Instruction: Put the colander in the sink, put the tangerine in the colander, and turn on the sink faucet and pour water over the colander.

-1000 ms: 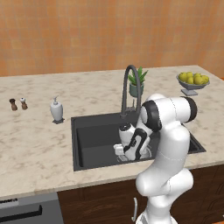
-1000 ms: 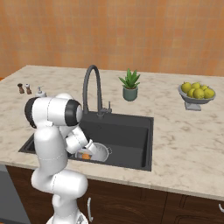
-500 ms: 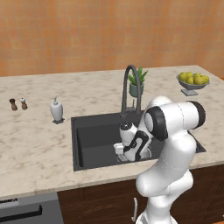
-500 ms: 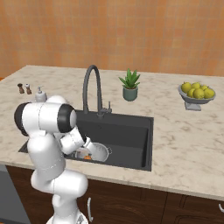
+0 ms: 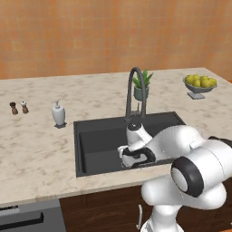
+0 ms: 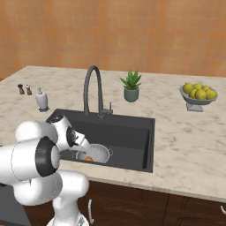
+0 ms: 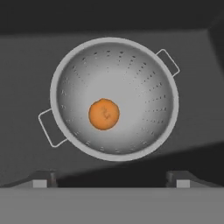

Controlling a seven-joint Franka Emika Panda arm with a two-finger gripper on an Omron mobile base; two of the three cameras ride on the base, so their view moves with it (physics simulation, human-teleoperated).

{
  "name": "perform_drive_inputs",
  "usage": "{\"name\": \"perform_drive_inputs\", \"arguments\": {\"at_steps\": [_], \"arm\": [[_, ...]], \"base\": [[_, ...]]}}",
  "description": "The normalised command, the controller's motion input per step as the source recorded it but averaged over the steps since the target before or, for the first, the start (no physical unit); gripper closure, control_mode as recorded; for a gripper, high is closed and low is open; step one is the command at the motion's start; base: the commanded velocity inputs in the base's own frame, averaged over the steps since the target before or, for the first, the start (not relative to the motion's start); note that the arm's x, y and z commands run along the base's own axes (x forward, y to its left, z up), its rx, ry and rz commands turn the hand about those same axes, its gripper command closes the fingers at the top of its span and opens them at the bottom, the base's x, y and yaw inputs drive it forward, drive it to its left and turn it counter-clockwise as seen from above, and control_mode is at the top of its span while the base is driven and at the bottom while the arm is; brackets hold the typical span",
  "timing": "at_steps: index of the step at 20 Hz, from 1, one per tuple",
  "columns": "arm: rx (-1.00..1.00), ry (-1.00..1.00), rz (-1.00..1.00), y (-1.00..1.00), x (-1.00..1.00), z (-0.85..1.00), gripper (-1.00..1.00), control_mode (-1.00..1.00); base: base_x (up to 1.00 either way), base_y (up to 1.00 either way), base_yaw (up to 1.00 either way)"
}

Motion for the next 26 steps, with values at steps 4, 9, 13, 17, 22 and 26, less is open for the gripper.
{"name": "perform_drive_inputs", "arguments": {"at_steps": [4,9,13,17,22,26], "arm": [[0.02,0.16,0.15,-0.03,-0.48,0.73,-1.0,-1.0],[0.01,0.13,0.15,-0.17,-0.41,0.75,-1.0,-1.0],[0.0,0.08,0.15,-0.4,-0.39,0.56,-1.0,-1.0],[0.0,0.0,0.17,-0.55,-0.35,0.47,-1.0,-1.0],[0.0,0.0,0.12,-0.63,-0.26,0.4,-1.0,-1.0],[0.0,0.0,0.07,-0.6,-0.08,0.41,-1.0,-1.0]], "base": [[0.0,0.0,0.0],[0.0,0.0,0.0],[0.0,0.0,0.0],[0.0,0.0,0.0],[0.0,0.0,0.0],[0.0,0.0,0.0]]}}
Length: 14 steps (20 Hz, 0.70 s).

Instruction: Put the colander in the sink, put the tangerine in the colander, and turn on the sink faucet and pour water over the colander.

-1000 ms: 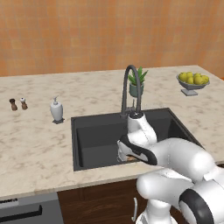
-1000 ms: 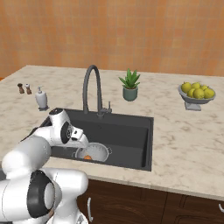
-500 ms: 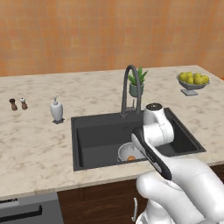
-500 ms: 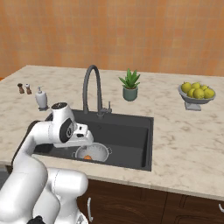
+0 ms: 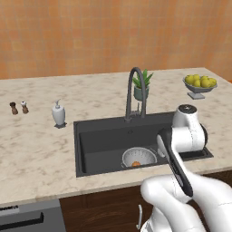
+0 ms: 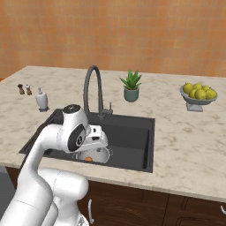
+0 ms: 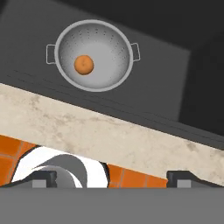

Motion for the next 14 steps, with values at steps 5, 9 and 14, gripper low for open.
{"name": "perform_drive_inputs", "arguments": {"at_steps": [5,9,14], "arm": [[0.11,0.02,0.05,-0.45,-0.03,0.48,-1.0,-1.0],[0.07,-0.01,0.04,-0.38,0.19,0.43,-1.0,-1.0],[0.12,-0.12,0.08,-0.16,0.54,0.39,-1.0,-1.0]], "base": [[0.0,0.0,0.0],[0.0,0.0,0.0],[0.0,0.0,0.0]]}}
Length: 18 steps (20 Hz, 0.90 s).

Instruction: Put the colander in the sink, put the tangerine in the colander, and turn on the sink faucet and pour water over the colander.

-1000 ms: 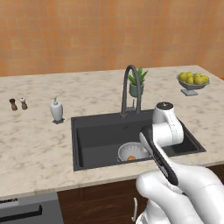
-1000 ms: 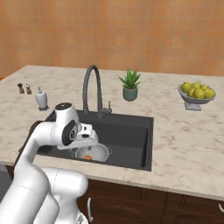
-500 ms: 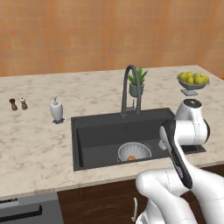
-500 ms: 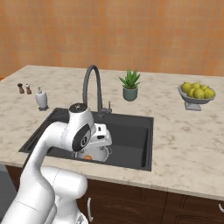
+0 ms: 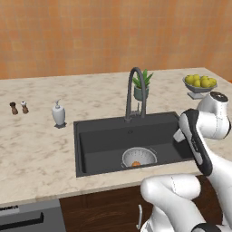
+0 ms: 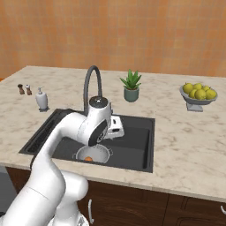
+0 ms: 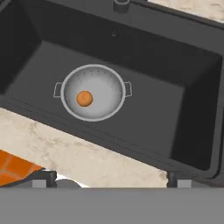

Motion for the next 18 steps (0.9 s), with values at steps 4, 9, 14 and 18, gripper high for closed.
{"name": "perform_drive_inputs", "arguments": {"at_steps": [4,9,14,18], "arm": [[0.17,-0.34,0.27,-0.01,0.68,0.07,-1.0,-1.0],[0.14,-0.62,0.36,-0.01,0.49,0.06,-1.0,-1.0],[0.13,-0.32,0.25,-0.07,0.58,0.23,-1.0,-1.0],[0.12,-0.32,0.12,0.0,0.41,0.02,-1.0,-1.0]], "base": [[0.0,0.0,0.0],[0.0,0.0,0.0],[0.0,0.0,0.0],[0.0,0.0,0.0]]}}
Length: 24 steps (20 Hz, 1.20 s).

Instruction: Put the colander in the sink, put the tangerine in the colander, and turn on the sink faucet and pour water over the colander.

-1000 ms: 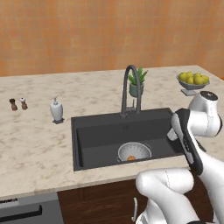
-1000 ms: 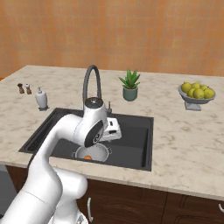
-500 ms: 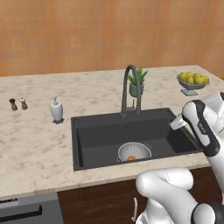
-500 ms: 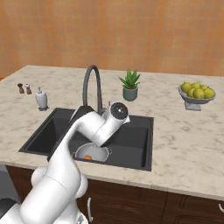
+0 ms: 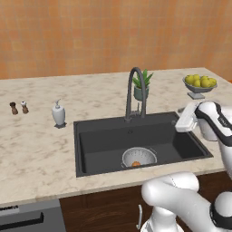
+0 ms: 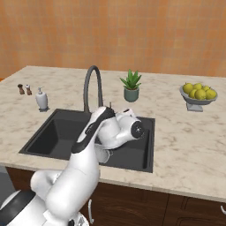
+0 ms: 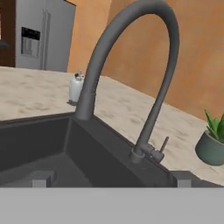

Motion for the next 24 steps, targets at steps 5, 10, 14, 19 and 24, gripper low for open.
{"name": "perform_drive_inputs", "arguments": {"at_steps": [5,10,14,19,24], "arm": [[0.17,-0.16,0.04,0.01,0.52,0.17,-1.0,-1.0],[0.05,-0.03,0.0,0.09,0.46,0.08,-1.0,-1.0],[0.0,0.0,0.0,0.0,0.42,0.01,-1.0,-1.0],[0.0,-0.03,0.01,0.08,0.4,-0.13,-1.0,-1.0],[0.02,-0.04,0.07,0.04,0.42,-0.19,-1.0,-1.0]], "base": [[0.0,0.0,0.0],[0.0,0.0,0.0],[0.0,0.0,0.0],[0.0,0.0,0.0],[0.0,0.0,0.0]]}}
